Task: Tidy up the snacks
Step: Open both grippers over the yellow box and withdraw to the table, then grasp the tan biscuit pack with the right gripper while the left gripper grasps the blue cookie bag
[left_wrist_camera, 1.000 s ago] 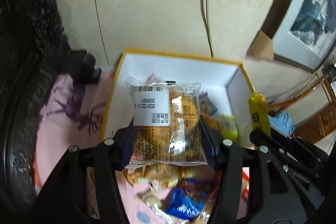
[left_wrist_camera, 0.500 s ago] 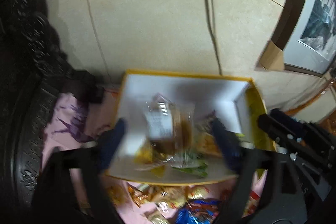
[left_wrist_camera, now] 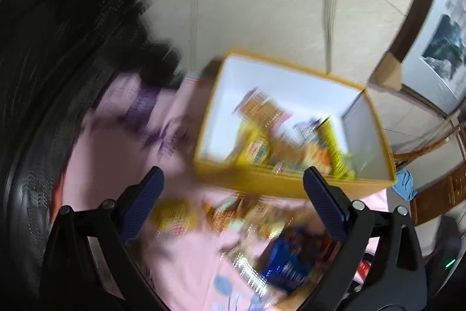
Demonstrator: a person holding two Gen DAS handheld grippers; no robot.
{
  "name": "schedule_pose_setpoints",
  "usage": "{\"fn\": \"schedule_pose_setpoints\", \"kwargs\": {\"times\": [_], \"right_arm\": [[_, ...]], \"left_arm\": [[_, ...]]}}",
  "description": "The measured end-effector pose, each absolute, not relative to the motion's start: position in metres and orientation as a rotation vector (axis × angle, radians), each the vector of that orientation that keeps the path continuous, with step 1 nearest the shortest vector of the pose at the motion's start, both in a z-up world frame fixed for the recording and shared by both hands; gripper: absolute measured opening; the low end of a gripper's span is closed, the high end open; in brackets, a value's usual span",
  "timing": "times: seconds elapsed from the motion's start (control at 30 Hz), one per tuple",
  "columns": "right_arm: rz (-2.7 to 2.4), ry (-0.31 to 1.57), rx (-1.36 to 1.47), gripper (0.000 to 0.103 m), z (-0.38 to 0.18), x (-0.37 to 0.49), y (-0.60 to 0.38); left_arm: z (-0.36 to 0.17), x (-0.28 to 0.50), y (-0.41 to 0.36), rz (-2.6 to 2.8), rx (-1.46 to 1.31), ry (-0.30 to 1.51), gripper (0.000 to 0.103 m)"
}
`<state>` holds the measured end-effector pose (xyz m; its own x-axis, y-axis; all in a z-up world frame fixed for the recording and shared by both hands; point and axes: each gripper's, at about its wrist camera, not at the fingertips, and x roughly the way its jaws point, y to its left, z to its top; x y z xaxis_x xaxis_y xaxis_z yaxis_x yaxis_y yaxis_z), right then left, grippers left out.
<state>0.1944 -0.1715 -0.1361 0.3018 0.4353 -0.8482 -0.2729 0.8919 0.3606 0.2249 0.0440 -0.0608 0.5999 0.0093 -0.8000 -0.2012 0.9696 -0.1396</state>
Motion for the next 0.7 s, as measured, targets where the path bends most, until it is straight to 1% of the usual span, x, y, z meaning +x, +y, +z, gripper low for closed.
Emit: {"fn": "schedule_pose_setpoints", "kwargs": {"times": [0.1, 0.17, 0.23, 0.33, 0.5, 0.7], "right_arm": [[0.448, 1.215, 0.157, 0.059, -0.168, 0.161, -0.171], [0.442, 1.21, 0.096, 0.059, -0.176, 0.145, -0.169], [0.436, 1.243, 0.05, 0.059, -0.186, 0.134, -0.169], [0.419, 1.287, 0.085, 0.059, -0.194, 0.128, -0.173], [0.426, 1.315, 0.113, 0.059, -0.2, 0.124, -0.165], [0.383, 1.343, 0.139, 0.059, -0.208, 0.127, -0.161]], "left_arm": [[-0.088, 0.191, 0.057, 0.136, -0.255, 0.991, 0.098], [-0.109, 0.162, 0.061, 0.135, -0.253, 1.048, 0.098], [-0.124, 0.14, 0.064, 0.136, -0.258, 1.088, 0.098], [-0.143, 0.113, 0.066, 0.117, -0.288, 1.146, 0.098], [-0.151, 0.096, 0.067, 0.105, -0.278, 1.172, 0.098], [-0.142, 0.093, 0.069, 0.102, -0.281, 1.151, 0.098]]}}
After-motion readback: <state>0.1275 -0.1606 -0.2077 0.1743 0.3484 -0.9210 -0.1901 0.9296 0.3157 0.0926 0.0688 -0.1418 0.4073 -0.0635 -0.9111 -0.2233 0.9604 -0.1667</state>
